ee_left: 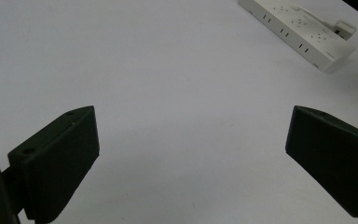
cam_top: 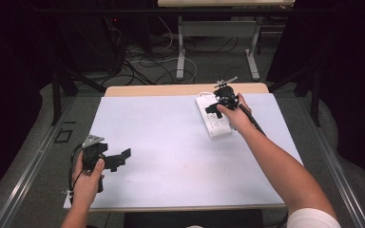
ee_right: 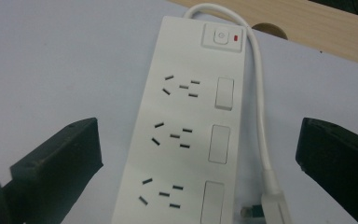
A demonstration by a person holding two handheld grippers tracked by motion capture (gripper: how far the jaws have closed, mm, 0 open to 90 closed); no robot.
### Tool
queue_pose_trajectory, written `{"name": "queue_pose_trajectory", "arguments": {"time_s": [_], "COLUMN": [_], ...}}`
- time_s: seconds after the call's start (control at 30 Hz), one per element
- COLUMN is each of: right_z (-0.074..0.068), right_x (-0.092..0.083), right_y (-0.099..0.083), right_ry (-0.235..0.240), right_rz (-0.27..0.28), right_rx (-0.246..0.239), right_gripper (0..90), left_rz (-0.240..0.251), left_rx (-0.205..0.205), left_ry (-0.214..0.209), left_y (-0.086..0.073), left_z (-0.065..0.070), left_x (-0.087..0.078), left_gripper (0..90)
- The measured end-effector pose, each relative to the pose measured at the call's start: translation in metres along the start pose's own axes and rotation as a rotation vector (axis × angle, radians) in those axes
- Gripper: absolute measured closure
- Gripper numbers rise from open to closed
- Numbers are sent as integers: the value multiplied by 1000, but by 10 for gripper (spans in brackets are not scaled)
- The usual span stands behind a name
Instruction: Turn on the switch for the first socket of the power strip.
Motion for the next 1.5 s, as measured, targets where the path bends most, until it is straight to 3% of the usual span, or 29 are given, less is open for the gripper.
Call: {"name": "queue_pose_trajectory", "arguments": {"time_s": [0.2, 0.7, 1.27, 1.5], "right_z": [-6, -4, -11, -12], "right_x": [-16, -58, -101, -115], "right_y": [-9, -39, -77, -96], "right_ry": [71, 108, 140, 142], "right_rz": [38, 128, 197, 235], "right_rx": [16, -48, -78, -67], "right_gripper": [0, 0, 0, 0], "left_rz": [-4, 0, 1, 3], "left_rx": [-2, 4, 4, 3], "left_ry": [0, 5, 4, 2], "left_y": [0, 1, 1, 2], "left_z": [0, 2, 4, 5], "left_x": [-1, 0, -2, -4], "left_gripper": [27, 28, 28, 28]}}
Point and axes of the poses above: each handheld gripper's, and its own axes: x roughly forward along the jaws, y roughly out of its top, z roughly to its right, the point moved 7 cm from there along x, roughly forward along the jaws, and after that the axes turned 2 degrees about -z, right-handed, at the moved point
